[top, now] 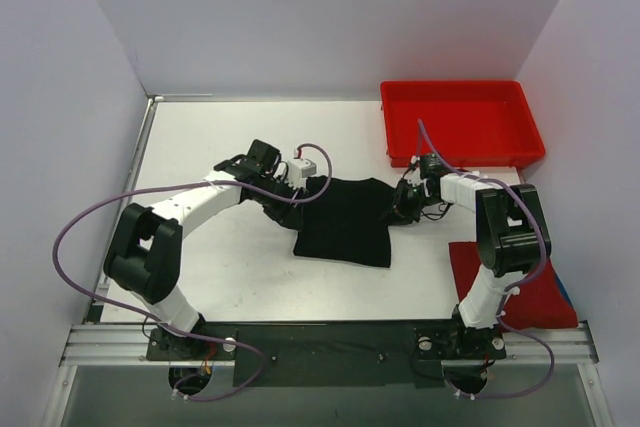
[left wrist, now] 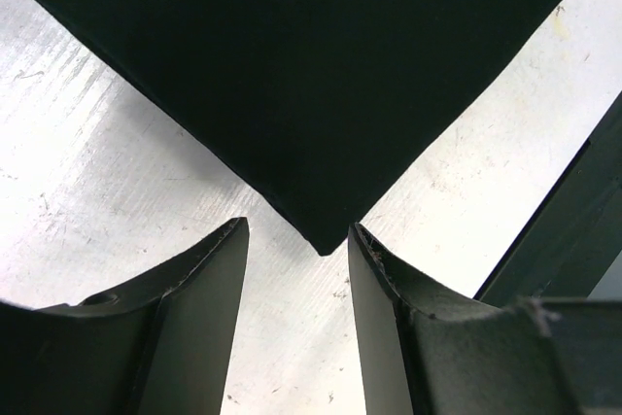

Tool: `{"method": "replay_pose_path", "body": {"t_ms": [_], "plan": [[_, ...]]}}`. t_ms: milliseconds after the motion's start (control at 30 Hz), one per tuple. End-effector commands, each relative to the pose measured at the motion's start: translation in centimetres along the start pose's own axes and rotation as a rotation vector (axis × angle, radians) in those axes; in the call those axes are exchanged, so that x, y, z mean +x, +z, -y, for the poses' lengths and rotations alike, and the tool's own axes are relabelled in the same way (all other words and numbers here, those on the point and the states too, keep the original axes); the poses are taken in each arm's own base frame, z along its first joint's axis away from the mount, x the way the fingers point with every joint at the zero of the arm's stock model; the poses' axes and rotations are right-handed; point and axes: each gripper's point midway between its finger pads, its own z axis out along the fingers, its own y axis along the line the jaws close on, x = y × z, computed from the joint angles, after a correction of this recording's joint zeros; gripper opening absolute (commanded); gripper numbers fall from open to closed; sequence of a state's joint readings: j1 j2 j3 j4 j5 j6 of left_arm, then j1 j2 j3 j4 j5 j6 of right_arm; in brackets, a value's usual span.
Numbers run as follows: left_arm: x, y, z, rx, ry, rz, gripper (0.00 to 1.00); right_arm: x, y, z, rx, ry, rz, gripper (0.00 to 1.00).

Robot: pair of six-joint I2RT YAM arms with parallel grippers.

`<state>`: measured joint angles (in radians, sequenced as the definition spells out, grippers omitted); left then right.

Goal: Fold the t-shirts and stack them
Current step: Put the neatly folded tshirt into the corner of the board with the right arm

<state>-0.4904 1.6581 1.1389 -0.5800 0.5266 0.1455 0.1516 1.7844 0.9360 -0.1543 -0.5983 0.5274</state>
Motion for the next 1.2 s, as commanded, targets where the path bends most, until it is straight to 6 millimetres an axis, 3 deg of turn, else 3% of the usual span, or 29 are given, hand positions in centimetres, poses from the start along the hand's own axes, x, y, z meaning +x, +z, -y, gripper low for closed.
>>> {"method": "replay_pose_path", "body": {"t_ms": [0, 67, 233, 367, 567, 767, 1033, 1167], "plan": [[-1.9, -1.8, 0.1, -0.027, 0.032, 0.076, 0.55, -0.1, 0.5, -1.6, -0.089, 0.009, -0.021, 0.08], [-1.8, -1.9, 0.0, -0.031, 0.031, 0.077, 0.55, -0.5, 0.5, -1.6, -0.086, 0.014, -0.018, 0.0], [-1.8, -2.9, -0.2, -0.052, 0.046, 0.098, 0.55, -0.5, -1.6, -1.4, -0.062, -0.07, -0.023, 0.0], [-2.0, -3.7, -1.0, -0.097, 0.055, 0.112, 0.55, 0.9, -6.4, -0.5, 0.073, -0.297, -0.085, 0.0], [-3.0, -4.6, -1.1, -0.123, 0.082, 0.13, 0.55, 4.9, -15.1, 3.3, 0.372, -0.575, -0.239, 0.0], [-4.1, -5.0, -1.0, -0.122, 0.097, 0.146, 0.55, 6.3, -20.9, 6.2, 0.621, -0.725, -0.278, 0.0], [-3.6, -4.9, -1.2, -0.125, 0.128, 0.122, 0.56, 7.0, -28.3, 8.2, 0.883, -0.82, -0.263, 0.0], [-3.8, -5.0, -1.4, -0.131, 0.136, 0.122, 0.57, 7.6, -31.0, 9.6, 0.986, -0.878, -0.265, 0.0]]}}
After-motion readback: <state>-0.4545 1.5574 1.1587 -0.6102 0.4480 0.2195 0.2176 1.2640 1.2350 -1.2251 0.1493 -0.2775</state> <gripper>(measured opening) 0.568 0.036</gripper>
